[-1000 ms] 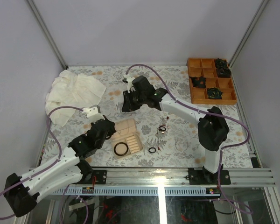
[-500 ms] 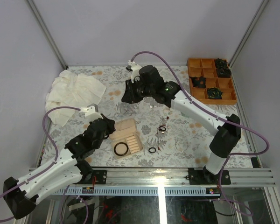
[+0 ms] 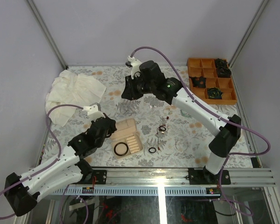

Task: Organize the mixed jewelry
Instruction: Place the jewelry in the jewelry box.

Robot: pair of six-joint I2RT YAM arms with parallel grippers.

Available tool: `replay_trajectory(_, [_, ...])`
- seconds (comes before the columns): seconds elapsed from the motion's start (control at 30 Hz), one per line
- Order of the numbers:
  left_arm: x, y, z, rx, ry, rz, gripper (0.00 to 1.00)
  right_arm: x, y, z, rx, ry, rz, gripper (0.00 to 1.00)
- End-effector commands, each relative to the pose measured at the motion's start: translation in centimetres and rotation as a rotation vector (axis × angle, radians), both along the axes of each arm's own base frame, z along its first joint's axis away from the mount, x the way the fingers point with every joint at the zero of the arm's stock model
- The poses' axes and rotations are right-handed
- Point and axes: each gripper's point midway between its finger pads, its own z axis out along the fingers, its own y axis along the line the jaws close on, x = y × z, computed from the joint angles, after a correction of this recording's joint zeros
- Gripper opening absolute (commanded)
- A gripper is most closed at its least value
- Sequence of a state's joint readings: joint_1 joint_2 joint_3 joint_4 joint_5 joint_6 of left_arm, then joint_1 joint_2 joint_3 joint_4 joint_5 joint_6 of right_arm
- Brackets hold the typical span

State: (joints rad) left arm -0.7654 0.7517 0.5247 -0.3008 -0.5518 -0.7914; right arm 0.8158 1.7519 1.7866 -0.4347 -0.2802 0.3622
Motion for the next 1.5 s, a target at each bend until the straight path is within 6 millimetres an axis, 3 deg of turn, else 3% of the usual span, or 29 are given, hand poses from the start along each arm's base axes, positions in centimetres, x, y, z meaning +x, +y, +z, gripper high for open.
replay_trajectory(0.0, [1.3, 0.2, 0.7, 0.002, -0.052, 0.045, 0.0, 1.1, 0.3, 0.6, 0.007, -0.033, -0.007, 0.16])
replay_trajectory(0.3, [2.9, 0.6, -0.6, 0.052, -0.06, 0.093, 0.0, 2.9, 0.9, -1.2, 0.005, -0.018, -0.016, 0.16])
replay_trajectory(0.9, [4.4, 1.9, -2.9, 0.053, -0.04, 0.12, 0.0, 4.3, 1.1, -2.7, 0.011, 0.008, -0.02, 0.16])
replay_trajectory(1.47, [6.5, 2.9, -5.1, 0.058, -0.016, 0.145, 0.0, 6.3, 2.2, -5.4, 0.007, 0.059, -0.021, 0.16])
